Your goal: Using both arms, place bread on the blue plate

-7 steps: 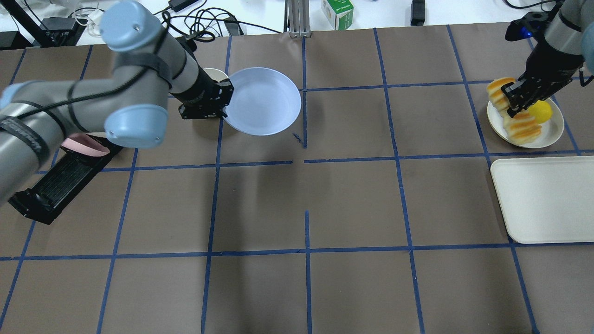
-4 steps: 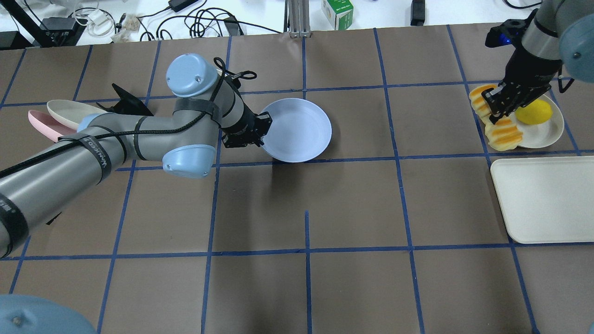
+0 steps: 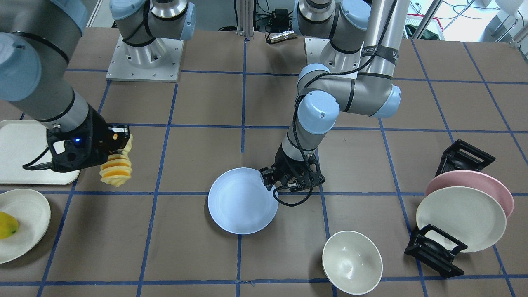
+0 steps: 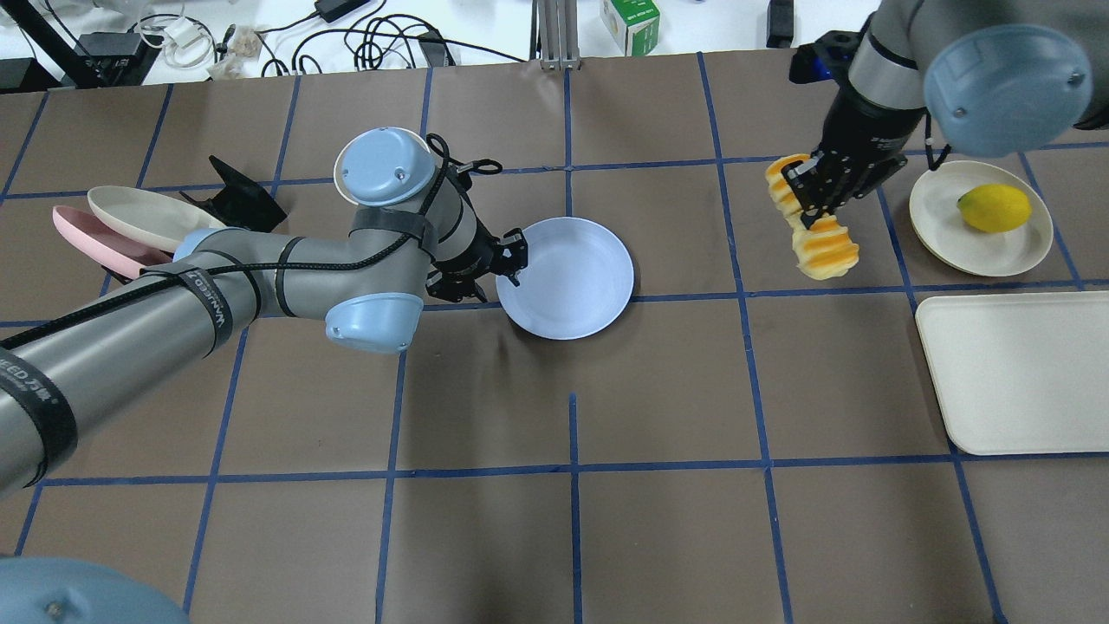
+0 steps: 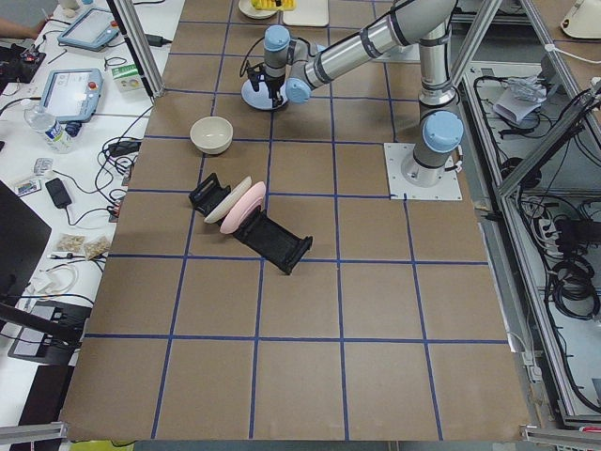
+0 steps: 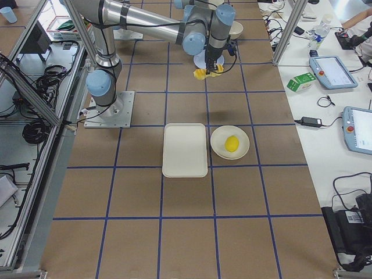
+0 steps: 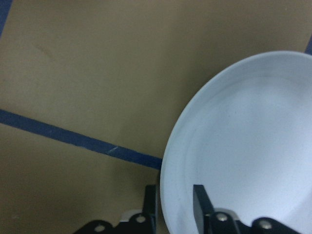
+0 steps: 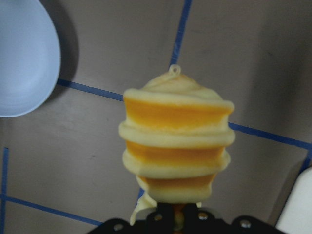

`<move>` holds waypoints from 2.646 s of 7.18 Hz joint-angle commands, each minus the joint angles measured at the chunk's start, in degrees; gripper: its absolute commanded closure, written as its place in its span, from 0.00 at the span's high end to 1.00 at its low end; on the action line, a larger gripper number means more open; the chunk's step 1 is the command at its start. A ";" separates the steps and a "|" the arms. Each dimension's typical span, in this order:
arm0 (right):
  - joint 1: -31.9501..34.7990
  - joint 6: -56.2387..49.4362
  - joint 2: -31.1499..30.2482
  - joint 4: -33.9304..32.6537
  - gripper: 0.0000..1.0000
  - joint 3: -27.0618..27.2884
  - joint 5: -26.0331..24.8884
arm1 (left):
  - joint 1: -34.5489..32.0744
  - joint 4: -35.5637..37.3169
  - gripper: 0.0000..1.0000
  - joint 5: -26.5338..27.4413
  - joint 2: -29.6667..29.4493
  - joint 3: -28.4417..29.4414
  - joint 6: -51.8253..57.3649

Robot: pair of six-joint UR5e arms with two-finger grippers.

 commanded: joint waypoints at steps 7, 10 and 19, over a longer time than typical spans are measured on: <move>21.34 37.61 19.86 -25.49 0.04 -0.61 6.49 | 1.75 -48.78 1.00 7.95 16.19 23.61 13.66; 21.26 37.35 19.72 -25.33 1.00 -0.87 5.44 | 2.36 -49.76 1.00 10.83 20.60 22.13 26.47; 3.62 10.01 -5.08 4.03 1.00 -5.27 -4.52 | 7.12 -49.32 1.00 8.22 19.82 22.65 29.04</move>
